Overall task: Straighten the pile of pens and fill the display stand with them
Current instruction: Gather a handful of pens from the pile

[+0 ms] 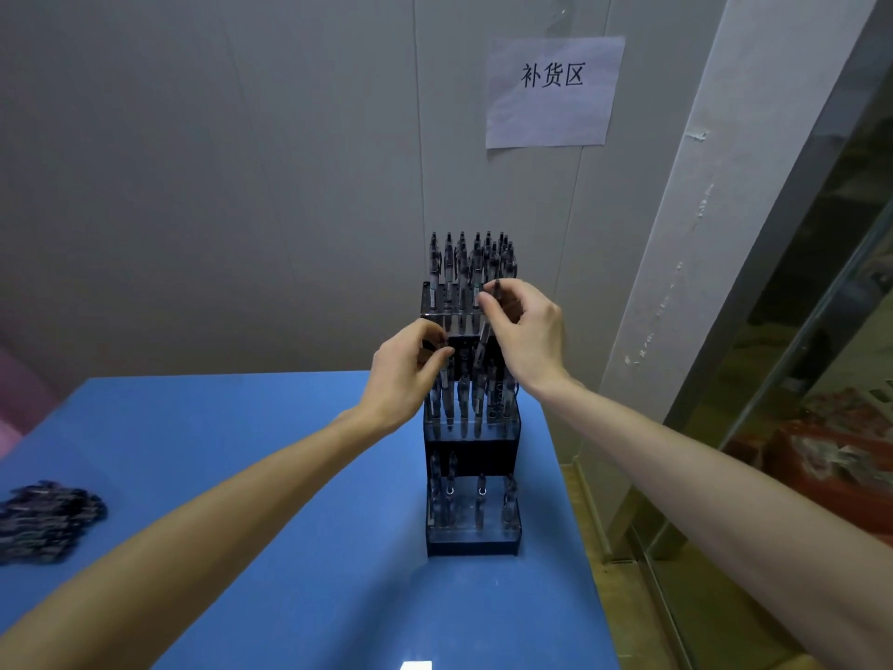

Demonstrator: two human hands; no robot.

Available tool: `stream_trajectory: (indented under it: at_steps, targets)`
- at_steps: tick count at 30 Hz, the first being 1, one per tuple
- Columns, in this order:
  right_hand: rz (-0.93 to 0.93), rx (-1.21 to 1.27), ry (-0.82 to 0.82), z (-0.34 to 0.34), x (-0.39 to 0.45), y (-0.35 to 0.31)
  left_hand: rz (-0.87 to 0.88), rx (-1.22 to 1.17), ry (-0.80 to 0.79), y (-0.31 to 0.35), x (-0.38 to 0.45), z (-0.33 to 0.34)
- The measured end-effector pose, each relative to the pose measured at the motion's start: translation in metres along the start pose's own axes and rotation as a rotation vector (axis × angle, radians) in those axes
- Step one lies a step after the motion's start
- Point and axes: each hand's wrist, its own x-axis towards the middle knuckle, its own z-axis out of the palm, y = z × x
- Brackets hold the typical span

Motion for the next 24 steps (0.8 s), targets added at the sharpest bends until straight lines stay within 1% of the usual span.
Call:
stream_trajectory:
  at_steps: [3, 8, 12, 14, 20, 22, 24]
  targets:
    - [-0.006, -0.03, -0.093, 0.002, 0.0, 0.002, -0.011, -0.004, -0.016, -0.006, -0.004, 0.005]
    - [0.0, -0.238, -0.265, 0.006, -0.005, 0.01, -0.032, 0.05, -0.023, -0.014, -0.004, 0.004]
    - [0.012, -0.272, -0.304, 0.01, -0.01, 0.015, -0.02, 0.08, -0.003, -0.017, -0.001, 0.003]
    - [-0.013, -0.299, -0.312, 0.008, -0.008, 0.015, -0.003, 0.077, 0.011, -0.016, 0.0, 0.003]
    - [0.001, -0.229, -0.412, 0.007, 0.0, 0.019, -0.01, 0.034, -0.02, -0.016, 0.002, 0.001]
    - [0.001, -0.189, -0.47, 0.005, 0.003, 0.02, -0.006, 0.082, -0.089, -0.017, 0.0, 0.001]
    - [-0.01, -0.156, -0.546, 0.002, 0.008, 0.019, 0.028, 0.183, -0.159, -0.018, -0.004, 0.002]
